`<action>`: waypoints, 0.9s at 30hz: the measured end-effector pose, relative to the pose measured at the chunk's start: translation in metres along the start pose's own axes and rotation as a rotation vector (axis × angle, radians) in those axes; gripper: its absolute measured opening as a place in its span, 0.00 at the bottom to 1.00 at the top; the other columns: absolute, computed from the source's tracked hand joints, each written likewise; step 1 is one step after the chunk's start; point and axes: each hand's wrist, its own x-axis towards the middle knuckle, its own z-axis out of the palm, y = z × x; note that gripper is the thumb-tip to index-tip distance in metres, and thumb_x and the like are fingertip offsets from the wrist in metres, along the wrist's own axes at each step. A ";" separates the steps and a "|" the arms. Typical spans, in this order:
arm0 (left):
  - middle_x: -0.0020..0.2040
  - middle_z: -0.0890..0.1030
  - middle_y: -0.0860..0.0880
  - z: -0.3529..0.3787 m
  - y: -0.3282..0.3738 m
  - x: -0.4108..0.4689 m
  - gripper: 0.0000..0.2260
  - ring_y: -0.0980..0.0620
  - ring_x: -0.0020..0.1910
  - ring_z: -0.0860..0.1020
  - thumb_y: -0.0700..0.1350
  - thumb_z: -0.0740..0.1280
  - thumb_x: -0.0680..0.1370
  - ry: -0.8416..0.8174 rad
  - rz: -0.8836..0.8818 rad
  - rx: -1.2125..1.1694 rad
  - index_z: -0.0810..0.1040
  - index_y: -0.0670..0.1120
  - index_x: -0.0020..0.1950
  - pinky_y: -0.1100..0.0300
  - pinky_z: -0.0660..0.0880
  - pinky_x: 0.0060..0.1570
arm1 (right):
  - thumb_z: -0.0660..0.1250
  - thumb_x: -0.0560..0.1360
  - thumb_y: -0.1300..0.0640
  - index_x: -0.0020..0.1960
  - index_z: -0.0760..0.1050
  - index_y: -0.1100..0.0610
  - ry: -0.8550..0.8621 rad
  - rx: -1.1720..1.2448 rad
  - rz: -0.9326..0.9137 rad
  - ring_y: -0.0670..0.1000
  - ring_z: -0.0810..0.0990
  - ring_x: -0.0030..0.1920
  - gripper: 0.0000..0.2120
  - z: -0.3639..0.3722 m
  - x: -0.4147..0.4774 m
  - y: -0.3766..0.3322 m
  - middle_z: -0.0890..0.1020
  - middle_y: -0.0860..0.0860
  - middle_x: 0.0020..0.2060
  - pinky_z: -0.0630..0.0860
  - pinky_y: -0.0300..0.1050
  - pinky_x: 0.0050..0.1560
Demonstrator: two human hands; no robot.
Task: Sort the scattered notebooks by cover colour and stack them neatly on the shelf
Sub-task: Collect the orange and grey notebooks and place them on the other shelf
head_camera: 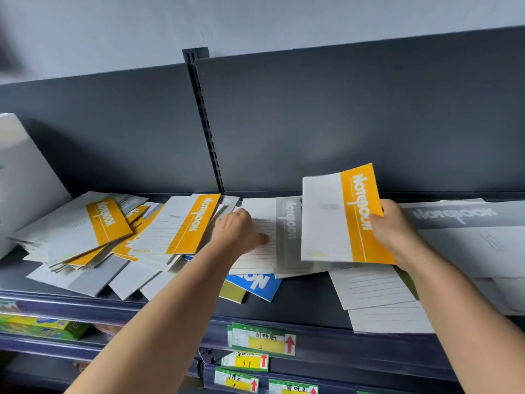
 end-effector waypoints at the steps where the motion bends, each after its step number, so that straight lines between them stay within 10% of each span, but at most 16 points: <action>1: 0.59 0.76 0.43 0.003 0.004 0.001 0.29 0.44 0.57 0.74 0.61 0.70 0.73 -0.012 0.006 -0.005 0.71 0.40 0.61 0.56 0.68 0.51 | 0.54 0.80 0.61 0.60 0.73 0.55 0.031 0.039 0.026 0.57 0.77 0.51 0.13 -0.003 0.001 0.002 0.79 0.54 0.54 0.74 0.52 0.51; 10: 0.60 0.76 0.43 0.019 0.046 0.009 0.18 0.41 0.56 0.75 0.50 0.65 0.78 0.015 0.046 -0.229 0.71 0.41 0.62 0.55 0.71 0.48 | 0.54 0.82 0.60 0.57 0.74 0.54 0.078 0.147 0.085 0.55 0.77 0.50 0.11 -0.039 0.001 0.015 0.78 0.52 0.51 0.72 0.51 0.52; 13: 0.39 0.76 0.43 0.009 0.051 0.004 0.14 0.39 0.42 0.74 0.52 0.59 0.80 0.171 0.046 -0.515 0.72 0.44 0.41 0.56 0.66 0.36 | 0.55 0.82 0.58 0.56 0.73 0.53 0.022 0.180 0.043 0.54 0.78 0.50 0.09 -0.029 -0.002 0.011 0.80 0.51 0.51 0.75 0.50 0.51; 17: 0.46 0.81 0.45 -0.008 0.053 -0.011 0.13 0.47 0.43 0.79 0.56 0.65 0.78 -0.188 0.041 -1.008 0.76 0.46 0.45 0.58 0.75 0.42 | 0.58 0.80 0.57 0.60 0.74 0.51 -0.135 0.185 -0.042 0.53 0.80 0.51 0.11 0.005 -0.009 -0.012 0.81 0.50 0.52 0.77 0.56 0.56; 27: 0.59 0.77 0.39 -0.009 -0.045 0.005 0.13 0.37 0.57 0.74 0.41 0.62 0.77 0.290 -0.288 -0.162 0.69 0.41 0.61 0.52 0.68 0.45 | 0.64 0.74 0.40 0.72 0.64 0.54 -0.241 -0.716 -0.226 0.58 0.67 0.69 0.31 0.033 -0.018 -0.016 0.68 0.55 0.69 0.69 0.51 0.64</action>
